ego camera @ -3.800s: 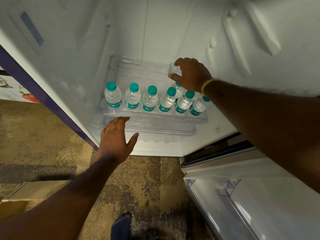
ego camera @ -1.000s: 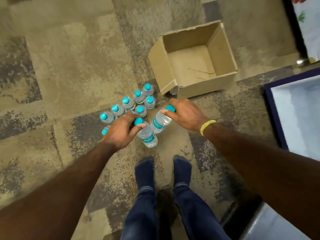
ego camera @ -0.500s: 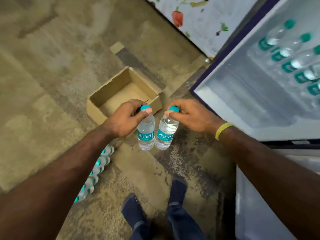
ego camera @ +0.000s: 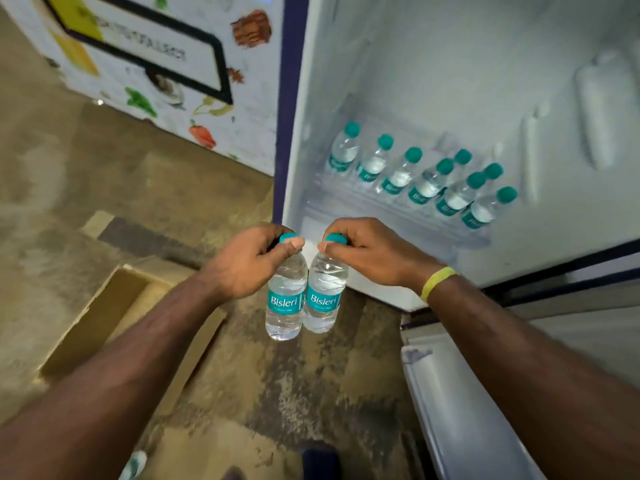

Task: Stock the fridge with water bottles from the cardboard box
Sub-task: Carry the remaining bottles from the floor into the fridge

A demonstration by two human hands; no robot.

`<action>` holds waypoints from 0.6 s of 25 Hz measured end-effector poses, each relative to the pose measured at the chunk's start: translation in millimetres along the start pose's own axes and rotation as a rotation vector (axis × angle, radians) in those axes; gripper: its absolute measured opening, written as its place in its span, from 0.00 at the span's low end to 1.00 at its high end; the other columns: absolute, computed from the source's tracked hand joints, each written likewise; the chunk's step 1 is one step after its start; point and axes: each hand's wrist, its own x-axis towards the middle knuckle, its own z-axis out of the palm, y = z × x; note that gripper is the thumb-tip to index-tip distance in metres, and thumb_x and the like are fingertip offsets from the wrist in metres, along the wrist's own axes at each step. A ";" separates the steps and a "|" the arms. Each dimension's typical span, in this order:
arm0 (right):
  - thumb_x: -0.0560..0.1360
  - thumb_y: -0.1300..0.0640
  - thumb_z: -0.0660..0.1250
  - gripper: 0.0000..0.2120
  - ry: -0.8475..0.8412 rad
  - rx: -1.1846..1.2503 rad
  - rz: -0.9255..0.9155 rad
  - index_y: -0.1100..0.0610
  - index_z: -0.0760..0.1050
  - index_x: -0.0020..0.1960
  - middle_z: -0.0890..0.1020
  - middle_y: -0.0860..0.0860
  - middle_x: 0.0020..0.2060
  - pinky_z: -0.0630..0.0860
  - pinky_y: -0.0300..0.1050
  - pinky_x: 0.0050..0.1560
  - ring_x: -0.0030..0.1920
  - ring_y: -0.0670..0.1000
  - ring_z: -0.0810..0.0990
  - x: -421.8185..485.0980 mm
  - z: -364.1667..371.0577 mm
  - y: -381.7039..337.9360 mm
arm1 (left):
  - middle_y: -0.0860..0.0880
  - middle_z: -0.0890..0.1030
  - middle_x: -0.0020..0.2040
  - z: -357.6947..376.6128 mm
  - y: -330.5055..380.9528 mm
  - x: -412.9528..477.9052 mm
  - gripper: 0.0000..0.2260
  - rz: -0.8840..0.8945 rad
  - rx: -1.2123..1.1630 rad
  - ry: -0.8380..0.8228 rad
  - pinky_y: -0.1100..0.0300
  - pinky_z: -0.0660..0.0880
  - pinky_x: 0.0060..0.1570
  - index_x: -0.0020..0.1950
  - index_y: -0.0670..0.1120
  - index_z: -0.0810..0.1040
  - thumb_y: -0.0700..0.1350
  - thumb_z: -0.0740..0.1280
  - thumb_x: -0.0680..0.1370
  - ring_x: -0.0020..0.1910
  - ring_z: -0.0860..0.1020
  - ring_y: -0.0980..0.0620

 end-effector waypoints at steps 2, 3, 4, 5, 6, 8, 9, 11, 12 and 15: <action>0.78 0.53 0.67 0.08 0.069 -0.001 0.008 0.59 0.78 0.46 0.80 0.53 0.38 0.75 0.54 0.44 0.40 0.52 0.78 2.2 -28.4 11.8 | 0.50 0.83 0.44 1.4 22.3 30.3 0.11 0.056 0.001 0.021 0.54 0.77 0.45 0.51 0.48 0.78 0.54 0.62 0.80 0.44 0.80 0.52; 0.77 0.54 0.67 0.09 0.104 -0.009 0.005 0.60 0.78 0.45 0.80 0.54 0.38 0.74 0.54 0.44 0.39 0.52 0.77 3.9 -44.0 15.6 | 0.51 0.82 0.45 0.1 34.2 45.0 0.11 0.079 -0.007 0.027 0.56 0.77 0.45 0.52 0.48 0.78 0.53 0.63 0.80 0.45 0.80 0.54; 0.77 0.53 0.66 0.10 0.141 -0.024 0.005 0.60 0.78 0.45 0.80 0.55 0.38 0.74 0.54 0.44 0.39 0.53 0.77 5.4 -59.8 17.3 | 0.52 0.82 0.45 -1.9 46.9 58.8 0.11 0.113 -0.006 0.023 0.58 0.78 0.44 0.53 0.47 0.78 0.53 0.63 0.80 0.44 0.80 0.56; 0.77 0.52 0.66 0.11 0.187 -0.049 0.015 0.60 0.78 0.45 0.80 0.55 0.37 0.74 0.53 0.43 0.39 0.53 0.77 6.6 -78.0 18.2 | 0.53 0.81 0.45 -4.3 61.3 74.2 0.12 0.174 0.026 0.012 0.59 0.77 0.43 0.52 0.47 0.79 0.54 0.62 0.80 0.44 0.80 0.58; 0.77 0.51 0.65 0.12 0.233 -0.088 0.028 0.60 0.79 0.44 0.80 0.55 0.37 0.73 0.51 0.42 0.39 0.53 0.77 7.8 -96.7 17.4 | 0.51 0.80 0.43 -7.7 75.1 89.6 0.14 0.251 0.073 0.006 0.60 0.76 0.40 0.51 0.45 0.79 0.55 0.62 0.80 0.42 0.79 0.57; 0.77 0.50 0.64 0.14 0.350 -0.166 0.059 0.61 0.79 0.45 0.80 0.55 0.38 0.73 0.48 0.41 0.38 0.51 0.77 6.9 -136.9 12.0 | 0.47 0.78 0.40 -16.5 108.9 115.9 0.18 0.396 0.166 0.062 0.62 0.71 0.36 0.48 0.42 0.79 0.55 0.60 0.81 0.37 0.76 0.53; 0.77 0.50 0.63 0.16 0.432 -0.184 0.069 0.63 0.80 0.47 0.81 0.57 0.39 0.73 0.47 0.40 0.37 0.51 0.77 7.5 -159.2 7.7 | 0.46 0.77 0.40 -22.9 128.1 129.4 0.18 0.467 0.199 0.105 0.63 0.68 0.35 0.48 0.41 0.79 0.55 0.60 0.81 0.36 0.74 0.52; 0.77 0.49 0.62 0.19 0.571 -0.199 0.075 0.66 0.79 0.49 0.79 0.57 0.38 0.71 0.39 0.35 0.32 0.46 0.75 10.3 -199.2 2.0 | 0.46 0.76 0.40 -31.9 163.6 160.2 0.19 0.569 0.229 0.188 0.65 0.64 0.34 0.48 0.41 0.79 0.56 0.59 0.82 0.35 0.72 0.52; 0.78 0.50 0.63 0.19 0.613 -0.229 0.070 0.67 0.79 0.50 0.78 0.57 0.38 0.69 0.33 0.33 0.31 0.43 0.73 13.3 -215.5 1.8 | 0.47 0.76 0.41 -34.3 178.8 177.0 0.19 0.587 0.237 0.224 0.68 0.63 0.33 0.49 0.41 0.78 0.56 0.58 0.82 0.36 0.71 0.53; 0.80 0.50 0.61 0.17 0.672 -0.376 0.102 0.64 0.78 0.53 0.77 0.56 0.43 0.66 0.29 0.37 0.38 0.46 0.73 34.6 -247.6 21.1 | 0.48 0.76 0.47 -30.5 205.9 233.9 0.20 0.577 0.241 0.273 0.72 0.63 0.38 0.56 0.43 0.77 0.57 0.57 0.82 0.43 0.72 0.54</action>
